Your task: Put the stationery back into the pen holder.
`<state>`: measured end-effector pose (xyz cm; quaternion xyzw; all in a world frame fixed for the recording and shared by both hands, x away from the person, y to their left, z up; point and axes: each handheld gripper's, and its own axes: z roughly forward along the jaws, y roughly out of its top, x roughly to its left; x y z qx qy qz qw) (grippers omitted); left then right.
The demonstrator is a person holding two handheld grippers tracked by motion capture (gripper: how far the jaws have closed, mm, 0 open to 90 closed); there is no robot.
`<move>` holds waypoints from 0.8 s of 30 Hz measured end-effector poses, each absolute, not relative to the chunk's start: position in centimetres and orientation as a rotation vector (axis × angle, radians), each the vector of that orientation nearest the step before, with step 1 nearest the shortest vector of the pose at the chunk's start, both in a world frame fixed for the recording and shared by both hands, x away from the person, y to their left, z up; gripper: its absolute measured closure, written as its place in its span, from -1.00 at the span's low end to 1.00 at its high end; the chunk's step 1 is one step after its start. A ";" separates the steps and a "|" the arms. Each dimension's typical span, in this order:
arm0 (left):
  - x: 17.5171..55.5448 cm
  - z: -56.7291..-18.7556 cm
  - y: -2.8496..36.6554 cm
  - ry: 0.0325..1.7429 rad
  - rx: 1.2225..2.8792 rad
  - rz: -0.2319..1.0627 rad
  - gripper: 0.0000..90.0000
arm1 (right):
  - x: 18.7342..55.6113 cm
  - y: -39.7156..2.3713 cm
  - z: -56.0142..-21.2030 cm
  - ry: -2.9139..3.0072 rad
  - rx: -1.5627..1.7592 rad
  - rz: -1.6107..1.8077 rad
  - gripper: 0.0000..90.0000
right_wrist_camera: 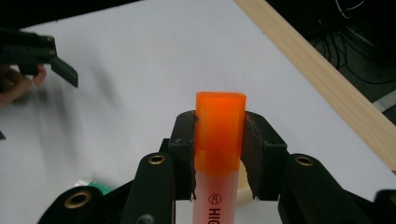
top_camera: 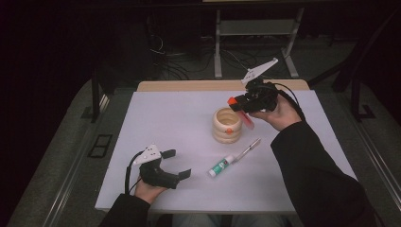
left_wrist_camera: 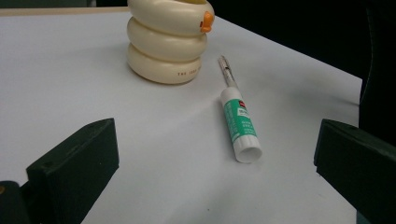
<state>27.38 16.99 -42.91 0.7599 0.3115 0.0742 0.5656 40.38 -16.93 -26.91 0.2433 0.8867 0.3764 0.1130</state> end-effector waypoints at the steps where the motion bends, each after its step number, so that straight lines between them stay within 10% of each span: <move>1: 27.4 -42.9 17.0 0.732 1.787 0.175 -1.00 | 40.4 -16.9 -26.9 2.592 0.719 1.117 0.47; 24: 27.4 -42.9 17.0 0.726 1.789 0.172 -1.00 | 41.7 -16.7 -28.2 2.342 0.843 1.393 0.47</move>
